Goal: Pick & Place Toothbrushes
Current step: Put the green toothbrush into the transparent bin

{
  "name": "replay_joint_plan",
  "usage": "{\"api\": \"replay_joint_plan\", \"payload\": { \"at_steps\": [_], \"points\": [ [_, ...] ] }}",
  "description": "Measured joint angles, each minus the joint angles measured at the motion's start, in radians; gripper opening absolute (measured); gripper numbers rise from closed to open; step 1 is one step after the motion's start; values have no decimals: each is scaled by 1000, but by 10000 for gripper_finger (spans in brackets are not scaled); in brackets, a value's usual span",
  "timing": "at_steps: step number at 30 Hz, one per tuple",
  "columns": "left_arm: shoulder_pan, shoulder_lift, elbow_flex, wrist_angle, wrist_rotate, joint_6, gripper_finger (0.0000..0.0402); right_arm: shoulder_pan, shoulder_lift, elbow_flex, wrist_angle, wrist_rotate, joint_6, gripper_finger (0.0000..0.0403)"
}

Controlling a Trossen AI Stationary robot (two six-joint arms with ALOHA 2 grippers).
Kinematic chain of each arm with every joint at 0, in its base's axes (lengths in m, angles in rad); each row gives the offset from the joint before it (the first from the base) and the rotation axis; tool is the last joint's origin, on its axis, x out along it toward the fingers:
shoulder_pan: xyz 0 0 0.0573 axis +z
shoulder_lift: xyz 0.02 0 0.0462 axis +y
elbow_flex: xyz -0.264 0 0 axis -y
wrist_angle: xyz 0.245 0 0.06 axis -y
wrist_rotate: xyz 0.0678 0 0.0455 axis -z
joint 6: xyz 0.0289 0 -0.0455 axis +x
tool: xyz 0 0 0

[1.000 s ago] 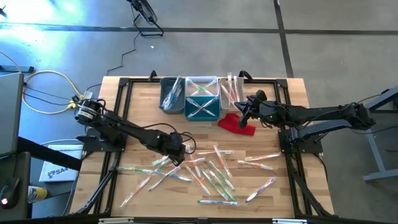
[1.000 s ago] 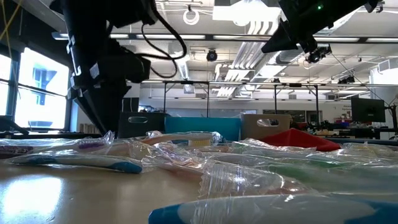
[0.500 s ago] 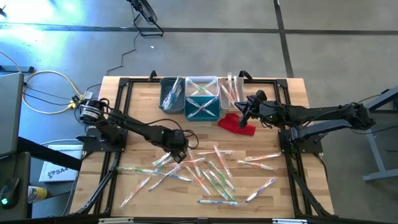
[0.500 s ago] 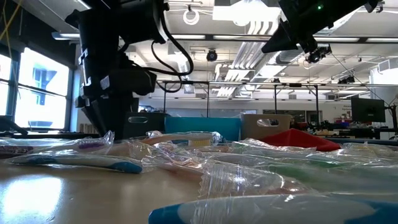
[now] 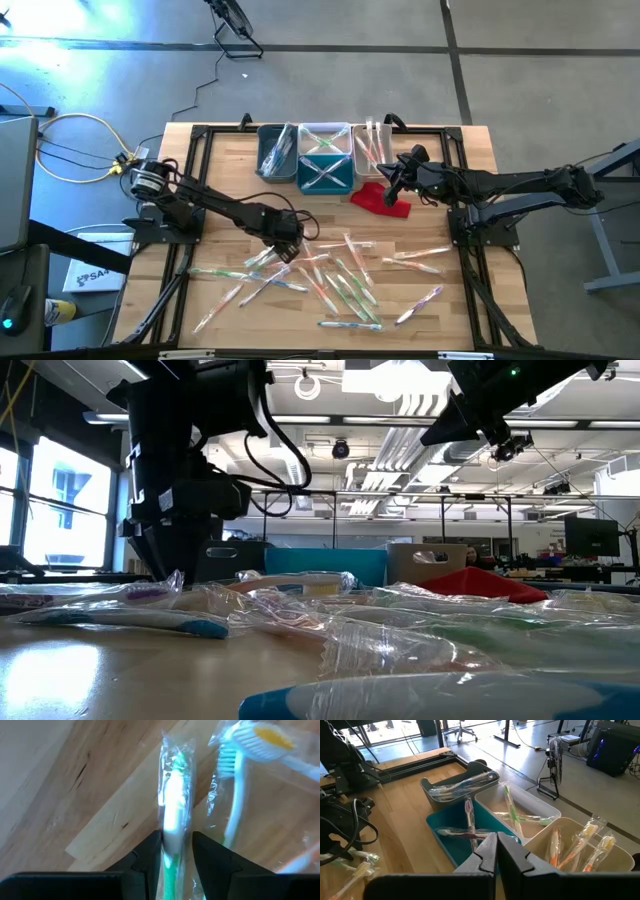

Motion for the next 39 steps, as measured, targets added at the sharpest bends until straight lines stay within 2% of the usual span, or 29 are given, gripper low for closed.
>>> {"api": "replay_joint_plan", "payload": {
  "at_steps": [14,25,36,39],
  "points": [
    [-2,3,-1,13,0,0,105,0,0,0,-6,0,0,5],
    [-1,5,-1,19,0,0,21,0,0,0,-6,0,0,5],
    [-1,-1,-2,8,0,21,21,0,0,0,-6,0,0,5],
    [-1,-19,-5,-44,0,26,17,0,0,0,-6,0,0,5]
  ]
}}
